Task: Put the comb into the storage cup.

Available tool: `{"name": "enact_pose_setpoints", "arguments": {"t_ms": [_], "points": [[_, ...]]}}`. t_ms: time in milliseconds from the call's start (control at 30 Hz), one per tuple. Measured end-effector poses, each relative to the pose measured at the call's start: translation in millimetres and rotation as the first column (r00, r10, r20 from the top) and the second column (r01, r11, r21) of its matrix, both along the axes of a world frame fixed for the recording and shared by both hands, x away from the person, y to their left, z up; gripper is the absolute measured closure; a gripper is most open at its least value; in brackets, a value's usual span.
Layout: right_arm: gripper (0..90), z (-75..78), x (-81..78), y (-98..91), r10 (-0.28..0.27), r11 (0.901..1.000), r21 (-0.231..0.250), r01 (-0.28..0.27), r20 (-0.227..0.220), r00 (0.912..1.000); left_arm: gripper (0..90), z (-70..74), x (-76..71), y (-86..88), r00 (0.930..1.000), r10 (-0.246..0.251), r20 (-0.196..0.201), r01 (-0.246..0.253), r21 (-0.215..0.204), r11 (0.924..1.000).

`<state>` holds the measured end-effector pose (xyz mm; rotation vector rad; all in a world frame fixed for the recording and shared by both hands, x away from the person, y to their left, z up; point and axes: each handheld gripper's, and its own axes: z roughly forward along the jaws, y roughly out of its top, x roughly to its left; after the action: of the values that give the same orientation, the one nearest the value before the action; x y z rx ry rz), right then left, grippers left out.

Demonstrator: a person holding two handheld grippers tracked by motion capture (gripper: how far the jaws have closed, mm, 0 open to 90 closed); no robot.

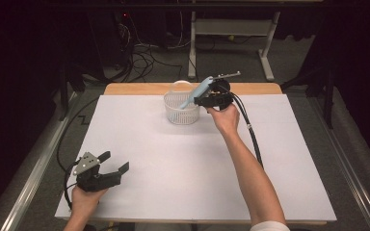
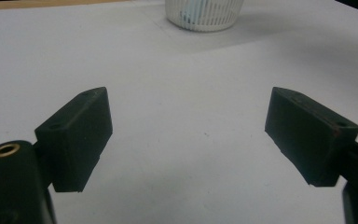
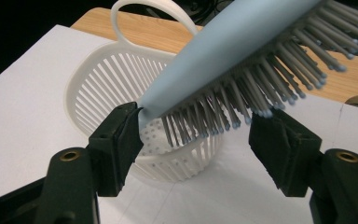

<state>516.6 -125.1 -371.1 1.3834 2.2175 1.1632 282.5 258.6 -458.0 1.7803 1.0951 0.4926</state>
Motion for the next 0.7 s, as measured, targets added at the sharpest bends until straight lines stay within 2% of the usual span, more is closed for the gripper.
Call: {"name": "enact_pose_setpoints", "arguments": {"t_ms": [200, 467, 533, 700], "points": [[35.0, 0.7, -6.6, -6.0, 0.008, 1.0000, 0.005, -0.008, 0.014, 0.9999, 14.2, -0.1, -0.5, -2.3, 1.0000, -0.001, 0.001, 0.001, 0.004, 1.0000], [36.3, 4.4, -18.7, -12.7, 0.027, 0.9996, -0.003, -0.027, 0.055, 0.9981, 14.3, -0.5, -0.3, -2.6, 1.0000, 0.005, -0.002, -0.005, 0.003, 1.0000], [37.1, 5.8, -21.8, -14.8, 0.031, 0.9995, -0.013, -0.030, 0.077, 0.9966, 14.2, -0.5, -0.1, -2.5, 1.0000, 0.006, -0.002, -0.006, 0.003, 1.0000], [36.8, 8.4, -26.6, -18.7, 0.039, 0.9992, -0.013, -0.038, 0.086, 0.9955, 14.2, -0.3, -1.1, -3.2, 1.0000, 0.007, 0.000, -0.007, 0.001, 1.0000]]}}
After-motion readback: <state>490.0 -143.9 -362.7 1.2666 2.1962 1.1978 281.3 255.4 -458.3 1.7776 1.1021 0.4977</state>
